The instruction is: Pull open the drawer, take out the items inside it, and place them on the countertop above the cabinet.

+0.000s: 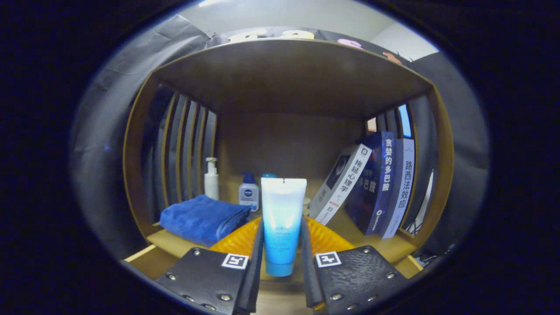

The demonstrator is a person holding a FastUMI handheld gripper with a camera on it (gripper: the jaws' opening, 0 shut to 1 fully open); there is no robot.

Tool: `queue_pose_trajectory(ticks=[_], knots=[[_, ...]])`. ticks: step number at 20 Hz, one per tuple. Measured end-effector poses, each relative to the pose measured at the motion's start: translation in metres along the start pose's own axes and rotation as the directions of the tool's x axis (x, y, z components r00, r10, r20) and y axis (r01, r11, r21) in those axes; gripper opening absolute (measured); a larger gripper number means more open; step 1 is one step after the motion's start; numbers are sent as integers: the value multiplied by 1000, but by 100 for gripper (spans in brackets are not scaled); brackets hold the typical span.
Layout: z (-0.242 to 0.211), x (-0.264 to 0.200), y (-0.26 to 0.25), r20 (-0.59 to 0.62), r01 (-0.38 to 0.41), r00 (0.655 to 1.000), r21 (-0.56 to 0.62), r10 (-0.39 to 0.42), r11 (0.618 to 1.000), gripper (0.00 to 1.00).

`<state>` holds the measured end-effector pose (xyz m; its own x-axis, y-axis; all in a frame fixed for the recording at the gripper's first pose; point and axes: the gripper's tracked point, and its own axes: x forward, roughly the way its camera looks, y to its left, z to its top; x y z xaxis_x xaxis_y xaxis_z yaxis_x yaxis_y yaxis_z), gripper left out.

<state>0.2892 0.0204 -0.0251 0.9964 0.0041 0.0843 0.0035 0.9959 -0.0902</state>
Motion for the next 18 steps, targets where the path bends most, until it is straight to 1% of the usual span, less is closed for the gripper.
queue_pose_trajectory(ticks=[2,5,8,9,13,16,17,18], knots=[[-8,12,-5,-19,21,1000,7,-21,1000,42],[-30,26,-5,-100,39,994,31,-36,999,44],[-54,36,-6,-167,46,985,14,-43,999,44],[-54,42,-6,-152,49,987,17,-46,999,44],[-57,44,-8,-157,57,986,25,-52,998,47],[-63,41,-14,-186,78,980,18,-73,997,49],[-63,41,-12,-193,67,979,25,-61,997,49],[-62,40,-12,-196,65,979,28,-58,998,58]])
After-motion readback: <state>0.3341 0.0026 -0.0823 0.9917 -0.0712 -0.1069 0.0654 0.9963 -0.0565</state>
